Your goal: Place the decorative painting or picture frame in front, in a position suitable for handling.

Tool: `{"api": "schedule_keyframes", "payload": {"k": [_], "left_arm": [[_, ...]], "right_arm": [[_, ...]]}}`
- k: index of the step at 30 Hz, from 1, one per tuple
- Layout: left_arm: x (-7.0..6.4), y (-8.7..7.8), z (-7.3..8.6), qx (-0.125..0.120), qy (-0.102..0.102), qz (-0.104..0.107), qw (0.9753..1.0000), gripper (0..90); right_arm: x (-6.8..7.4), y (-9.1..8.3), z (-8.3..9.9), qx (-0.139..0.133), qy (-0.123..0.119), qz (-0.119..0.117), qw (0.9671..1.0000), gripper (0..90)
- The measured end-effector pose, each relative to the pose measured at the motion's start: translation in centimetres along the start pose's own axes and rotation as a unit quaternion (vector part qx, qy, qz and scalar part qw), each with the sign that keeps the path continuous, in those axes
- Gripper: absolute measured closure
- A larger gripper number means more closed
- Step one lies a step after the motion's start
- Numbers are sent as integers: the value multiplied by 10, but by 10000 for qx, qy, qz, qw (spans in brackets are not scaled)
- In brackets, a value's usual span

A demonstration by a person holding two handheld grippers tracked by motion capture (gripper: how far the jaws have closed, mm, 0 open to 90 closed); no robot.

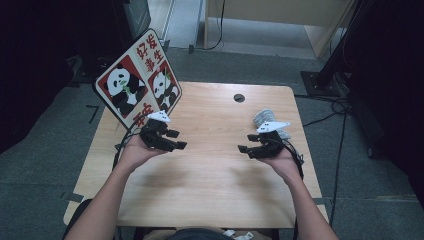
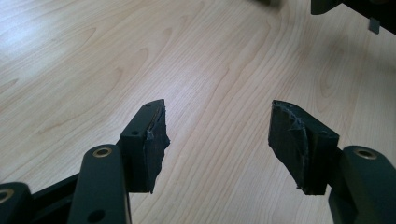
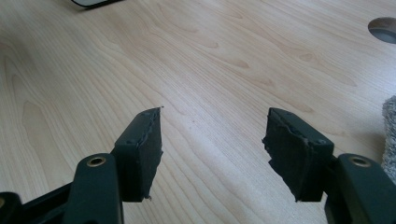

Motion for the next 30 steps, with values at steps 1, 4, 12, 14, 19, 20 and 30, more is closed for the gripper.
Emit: {"api": "schedule_keyframes", "payload": {"k": [1, 4, 12, 14, 19, 20, 30], "left_arm": [[0, -1, 0, -2, 2, 3, 10000, 373], [0, -4, 1, 2, -1, 4, 10000, 377], [-2, -19, 5, 4, -21, -8, 10000, 378], [-3, -22, 6, 3, -23, -46, 10000, 378], [-1, -32, 11, -67, -130, -81, 9999, 380], [-1, -33, 12, -59, -131, -70, 9999, 382], [4, -53, 22, -195, -276, -175, 9993, 394]], "right_arm": [[0, 0, 0, 7, 1, 10, 10000, 370], [0, 0, 1, 47, -2, 30, 10000, 370], [-1, -1, -1, 32, -43, 25, 10000, 370], [-1, -1, -1, 28, -56, 40, 10000, 370], [-1, 1, -2, 71, -135, 92, 9998, 368], [-1, 1, -3, 75, -149, 99, 9998, 367], [-3, 0, -3, 104, -144, 155, 9997, 366]]}}
Point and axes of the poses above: each handheld gripper's, and its own axes: y roughly forward along the jaws, z roughly out of its underside, x roughly to its left, the point moved 1 cm from there along y, roughly forward along the jaws, and after that the axes turned 11 degrees about y, right-handed, at the moved point
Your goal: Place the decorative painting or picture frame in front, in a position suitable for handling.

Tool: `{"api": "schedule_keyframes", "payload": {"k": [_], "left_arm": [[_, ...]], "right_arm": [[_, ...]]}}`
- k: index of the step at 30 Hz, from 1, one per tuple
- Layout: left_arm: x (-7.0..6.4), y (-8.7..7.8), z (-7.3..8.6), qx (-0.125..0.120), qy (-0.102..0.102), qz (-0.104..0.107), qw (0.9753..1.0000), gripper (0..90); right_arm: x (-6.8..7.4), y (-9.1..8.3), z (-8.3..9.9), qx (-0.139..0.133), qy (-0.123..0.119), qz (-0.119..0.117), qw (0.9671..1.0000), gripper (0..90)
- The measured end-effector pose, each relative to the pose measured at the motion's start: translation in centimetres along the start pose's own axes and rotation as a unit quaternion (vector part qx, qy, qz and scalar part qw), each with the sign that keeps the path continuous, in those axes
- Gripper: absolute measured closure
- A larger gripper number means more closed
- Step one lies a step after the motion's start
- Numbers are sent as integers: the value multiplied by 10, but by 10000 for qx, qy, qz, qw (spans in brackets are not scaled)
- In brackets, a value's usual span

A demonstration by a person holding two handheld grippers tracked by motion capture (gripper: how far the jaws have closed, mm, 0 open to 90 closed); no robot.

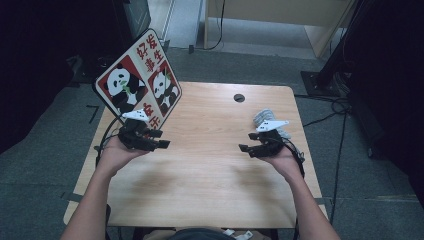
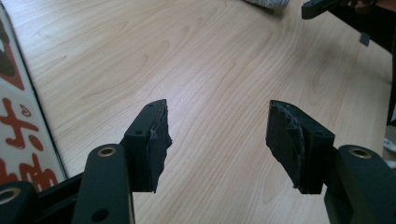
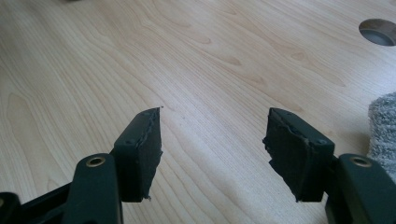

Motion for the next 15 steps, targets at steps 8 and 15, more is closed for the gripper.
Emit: {"api": "schedule_keyframes", "payload": {"k": [8, 15], "left_arm": [[4, -17, 7, -69, -104, -144, 9998, 400], [11, -37, 14, -161, -215, -319, 9991, 414]], "right_arm": [[0, 0, 1, 43, -11, 32, 10000, 363], [-1, 0, 1, 50, 2, 50, 10000, 361]]}}
Point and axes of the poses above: each handheld gripper's, and its own axes: y roughly forward along the jaws, z roughly out of its underside, x roughly to its left, the point moved 1 cm from there along y, roughly forward along the jaws, and after that the axes turned 11 degrees about y, right-handed, at the moved point
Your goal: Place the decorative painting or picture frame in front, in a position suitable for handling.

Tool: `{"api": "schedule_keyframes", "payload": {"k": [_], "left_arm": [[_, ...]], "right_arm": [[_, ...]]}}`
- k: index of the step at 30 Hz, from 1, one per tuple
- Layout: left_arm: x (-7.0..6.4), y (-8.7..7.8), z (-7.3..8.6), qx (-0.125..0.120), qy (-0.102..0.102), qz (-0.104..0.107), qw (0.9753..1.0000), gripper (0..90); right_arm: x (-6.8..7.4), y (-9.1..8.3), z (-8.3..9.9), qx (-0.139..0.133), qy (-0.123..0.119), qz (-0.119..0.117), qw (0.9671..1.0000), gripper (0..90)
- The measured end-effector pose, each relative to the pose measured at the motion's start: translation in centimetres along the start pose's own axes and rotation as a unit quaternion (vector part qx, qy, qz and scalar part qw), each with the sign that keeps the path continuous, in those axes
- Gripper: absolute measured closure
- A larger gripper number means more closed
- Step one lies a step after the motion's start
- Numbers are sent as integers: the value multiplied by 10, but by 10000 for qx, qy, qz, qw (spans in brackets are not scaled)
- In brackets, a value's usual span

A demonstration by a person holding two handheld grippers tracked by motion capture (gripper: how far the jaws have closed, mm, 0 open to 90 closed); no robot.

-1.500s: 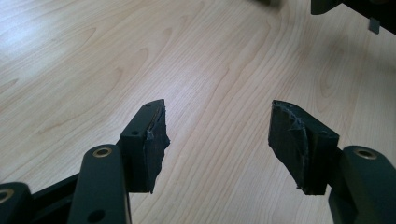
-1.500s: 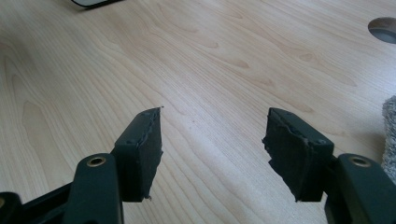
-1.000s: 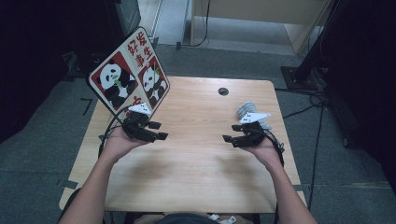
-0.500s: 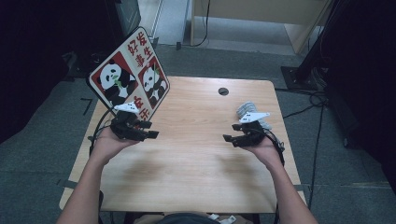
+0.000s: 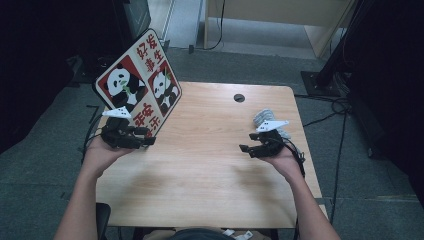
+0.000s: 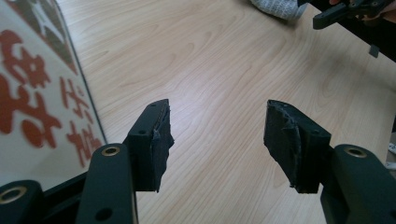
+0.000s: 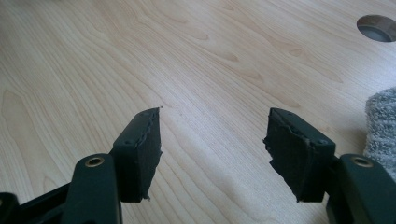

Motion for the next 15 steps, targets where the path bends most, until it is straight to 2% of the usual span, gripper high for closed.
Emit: {"api": "schedule_keyframes", "payload": {"k": [8, 15], "left_arm": [[4, -15, 4, -22, -40, -106, 9999, 425], [10, -36, 12, -105, -231, -242, 9994, 433]], "right_arm": [[1, 0, 0, 22, 4, 4, 10000, 357], [0, 0, 1, 41, -28, 29, 10000, 354]]}}
Point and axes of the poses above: each handheld gripper's, and its own axes: y roughly forward along the jaws, z roughly out of its underside, x roughly to its left, the point moved 1 cm from there along y, roughly forward along the jaws, and after that the axes turned 11 degrees about y, right-handed, at the moved point
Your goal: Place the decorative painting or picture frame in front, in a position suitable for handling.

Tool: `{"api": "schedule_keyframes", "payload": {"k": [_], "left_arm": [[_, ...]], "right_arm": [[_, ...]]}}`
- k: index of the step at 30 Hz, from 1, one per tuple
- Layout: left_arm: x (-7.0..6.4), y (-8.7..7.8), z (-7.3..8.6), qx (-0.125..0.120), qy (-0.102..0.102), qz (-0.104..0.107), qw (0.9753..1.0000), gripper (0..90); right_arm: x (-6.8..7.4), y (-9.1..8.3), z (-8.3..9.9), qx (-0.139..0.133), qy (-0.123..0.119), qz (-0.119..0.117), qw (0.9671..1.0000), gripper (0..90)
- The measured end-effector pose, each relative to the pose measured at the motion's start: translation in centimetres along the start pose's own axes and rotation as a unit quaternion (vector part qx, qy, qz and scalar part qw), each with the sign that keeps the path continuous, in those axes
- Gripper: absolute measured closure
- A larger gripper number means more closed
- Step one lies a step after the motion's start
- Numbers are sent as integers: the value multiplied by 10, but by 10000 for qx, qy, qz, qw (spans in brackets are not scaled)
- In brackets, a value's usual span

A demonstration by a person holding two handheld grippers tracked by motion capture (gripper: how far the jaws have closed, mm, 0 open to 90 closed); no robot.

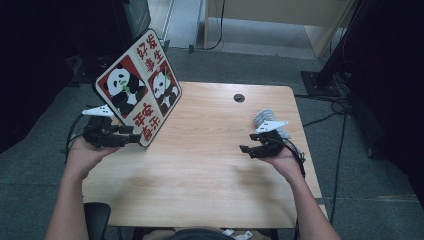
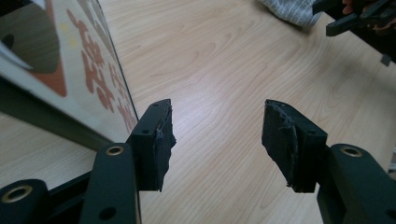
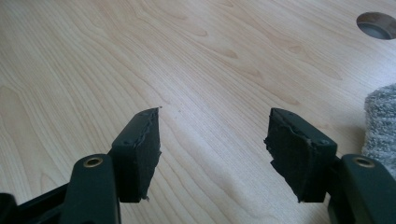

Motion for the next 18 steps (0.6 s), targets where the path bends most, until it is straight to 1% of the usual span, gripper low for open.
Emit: {"api": "schedule_keyframes", "payload": {"k": [1, 2, 4, 5, 6, 8, 10, 11, 12, 15, 16, 18], "left_arm": [[1, -2, 1, -4, 9, -11, 10000, 438], [1, -5, 2, -3, -61, -77, 10000, 438], [2, -8, 4, 10, -78, -115, 9999, 442], [4, -12, 6, 12, -126, -187, 9997, 441], [4, -12, 6, 12, -126, -187, 9997, 442], [8, -20, 10, -26, -225, -286, 9993, 444], [11, -24, 12, 10, -284, -364, 9989, 445], [13, -27, 14, -37, -342, -421, 9985, 445], [16, -29, 15, -88, -392, -416, 9983, 446], [21, -32, 18, -72, -457, -450, 9979, 446], [24, -33, 17, -74, -469, -437, 9979, 445], [27, -35, 13, -43, -457, -489, 9978, 445]], "right_arm": [[0, 0, 0, -8, -3, -1, 10000, 354], [0, -1, 0, -22, 3, -10, 10000, 354], [0, -1, -1, -37, 1, -18, 10000, 354], [1, 0, -1, -28, 2, -31, 10000, 353], [1, 0, 0, -23, -15, -26, 10000, 353], [2, 0, 0, 12, -4, -30, 10000, 351], [3, 1, 0, 21, -22, -21, 10000, 351], [3, 1, 0, 19, -26, -19, 10000, 351], [3, 1, 0, 17, -28, -16, 10000, 351], [3, 0, 0, 20, -37, -16, 10000, 350], [2, 1, 0, 34, -51, -9, 10000, 350], [2, 1, 0, 43, -42, -10, 10000, 350]]}}
Point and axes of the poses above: each handheld gripper's, and its own axes: y roughly forward along the jaws, z roughly out of its underside, x roughly to its left, the point moved 1 cm from there along y, roughly forward along the jaws, and after that the axes turned 11 degrees about y, right-handed, at the moved point
